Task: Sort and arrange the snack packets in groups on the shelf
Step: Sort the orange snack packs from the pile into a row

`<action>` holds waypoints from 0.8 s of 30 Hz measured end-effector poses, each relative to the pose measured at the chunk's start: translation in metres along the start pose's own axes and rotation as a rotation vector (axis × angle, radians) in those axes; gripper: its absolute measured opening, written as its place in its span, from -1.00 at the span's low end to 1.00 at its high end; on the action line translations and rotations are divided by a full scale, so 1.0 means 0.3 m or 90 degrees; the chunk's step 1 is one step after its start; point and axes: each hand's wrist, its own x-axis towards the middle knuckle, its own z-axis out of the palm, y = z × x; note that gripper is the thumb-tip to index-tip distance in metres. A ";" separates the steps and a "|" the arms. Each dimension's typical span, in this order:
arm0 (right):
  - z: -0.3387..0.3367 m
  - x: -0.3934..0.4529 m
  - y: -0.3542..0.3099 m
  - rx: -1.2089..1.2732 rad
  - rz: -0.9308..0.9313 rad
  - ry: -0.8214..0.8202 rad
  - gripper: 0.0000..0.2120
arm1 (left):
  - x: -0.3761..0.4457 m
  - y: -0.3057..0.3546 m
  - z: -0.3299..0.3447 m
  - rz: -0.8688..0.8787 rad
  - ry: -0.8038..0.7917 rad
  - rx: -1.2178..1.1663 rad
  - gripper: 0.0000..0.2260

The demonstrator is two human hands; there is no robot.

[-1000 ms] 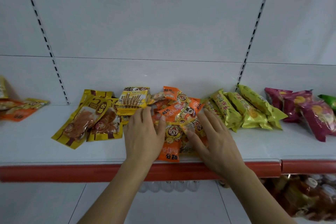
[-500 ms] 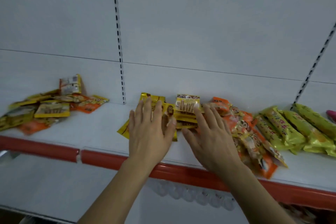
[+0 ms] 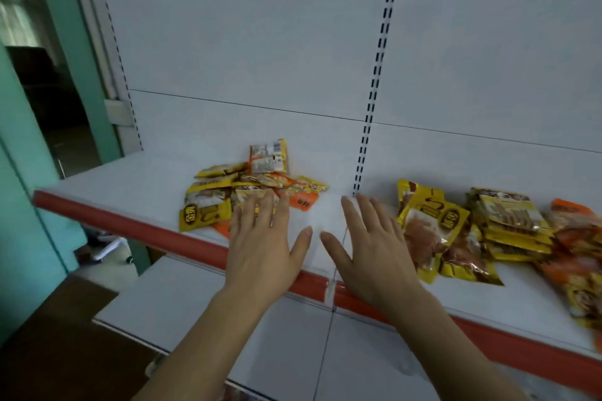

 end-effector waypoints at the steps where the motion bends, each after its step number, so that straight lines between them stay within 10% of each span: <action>1: 0.019 0.029 -0.036 -0.006 -0.003 -0.009 -0.22 | 0.009 -0.047 -0.003 -0.008 -0.002 0.000 -0.20; 17: 0.322 0.626 -0.094 -0.074 0.012 -0.297 -0.16 | 0.467 -0.393 0.089 0.068 -0.110 0.067 -0.50; 24: 0.339 0.677 -0.076 -0.159 0.020 -0.273 -0.61 | 0.575 -0.440 0.116 0.122 -0.091 0.056 -0.64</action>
